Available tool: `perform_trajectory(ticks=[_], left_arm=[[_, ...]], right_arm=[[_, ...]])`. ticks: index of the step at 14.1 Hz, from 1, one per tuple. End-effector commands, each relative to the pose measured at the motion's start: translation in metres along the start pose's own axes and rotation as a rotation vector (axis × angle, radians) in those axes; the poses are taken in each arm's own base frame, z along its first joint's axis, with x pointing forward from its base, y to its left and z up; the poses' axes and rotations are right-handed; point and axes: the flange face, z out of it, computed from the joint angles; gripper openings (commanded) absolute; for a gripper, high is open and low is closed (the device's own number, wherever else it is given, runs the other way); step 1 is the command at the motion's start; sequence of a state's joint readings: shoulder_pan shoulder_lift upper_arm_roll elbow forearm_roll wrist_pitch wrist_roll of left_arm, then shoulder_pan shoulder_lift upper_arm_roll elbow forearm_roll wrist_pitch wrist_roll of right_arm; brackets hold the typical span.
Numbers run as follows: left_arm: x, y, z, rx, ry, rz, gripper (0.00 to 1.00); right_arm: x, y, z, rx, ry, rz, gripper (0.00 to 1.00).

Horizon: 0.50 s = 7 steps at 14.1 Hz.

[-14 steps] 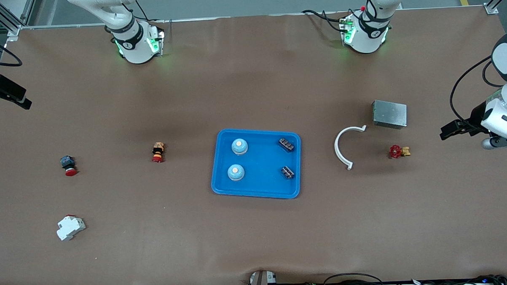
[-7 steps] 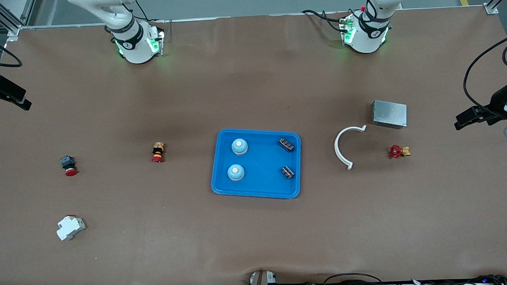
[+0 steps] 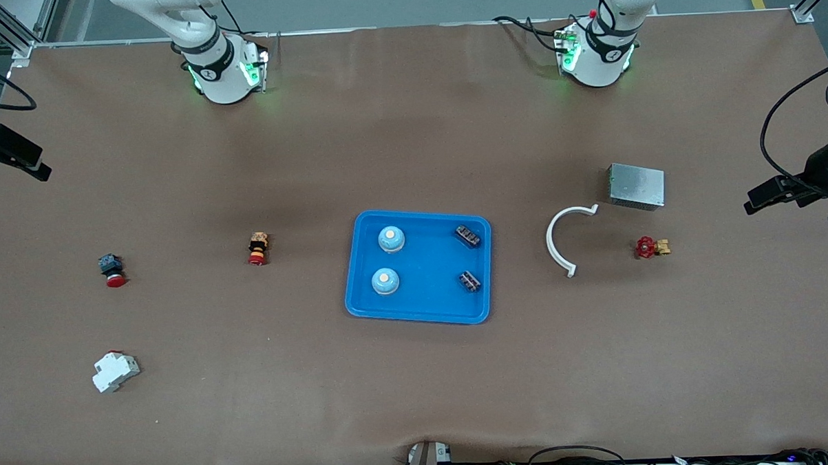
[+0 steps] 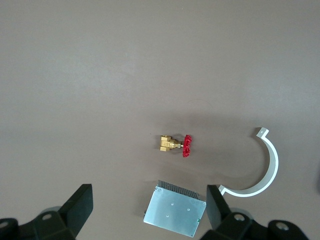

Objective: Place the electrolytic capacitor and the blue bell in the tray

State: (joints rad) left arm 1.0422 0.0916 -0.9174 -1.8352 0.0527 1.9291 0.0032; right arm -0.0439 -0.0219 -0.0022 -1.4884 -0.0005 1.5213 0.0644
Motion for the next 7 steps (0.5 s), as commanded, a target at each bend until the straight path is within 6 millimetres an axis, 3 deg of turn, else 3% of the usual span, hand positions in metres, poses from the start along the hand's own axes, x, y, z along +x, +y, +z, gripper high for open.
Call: perform_trajectory(ticks=[1, 4, 7], left_arm=[[0.001, -0.003, -0.005, -0.022, -0.005, 0.011, 1.00], [0.001, 0.001, -0.005, -0.022, -0.005, 0.017, 1.00], [0.002, 0.017, 0.002, -0.003, -0.019, 0.039, 1.00]], right_arm=[[-0.001, 0.001, -0.001, 0.004, 0.009, 0.006, 1.00], [-0.002, 0.000, -0.001, 0.004, 0.009, 0.004, 1.00], [-0.001, -0.002, 0.001, 0.006, 0.009, 0.001, 1.00]])
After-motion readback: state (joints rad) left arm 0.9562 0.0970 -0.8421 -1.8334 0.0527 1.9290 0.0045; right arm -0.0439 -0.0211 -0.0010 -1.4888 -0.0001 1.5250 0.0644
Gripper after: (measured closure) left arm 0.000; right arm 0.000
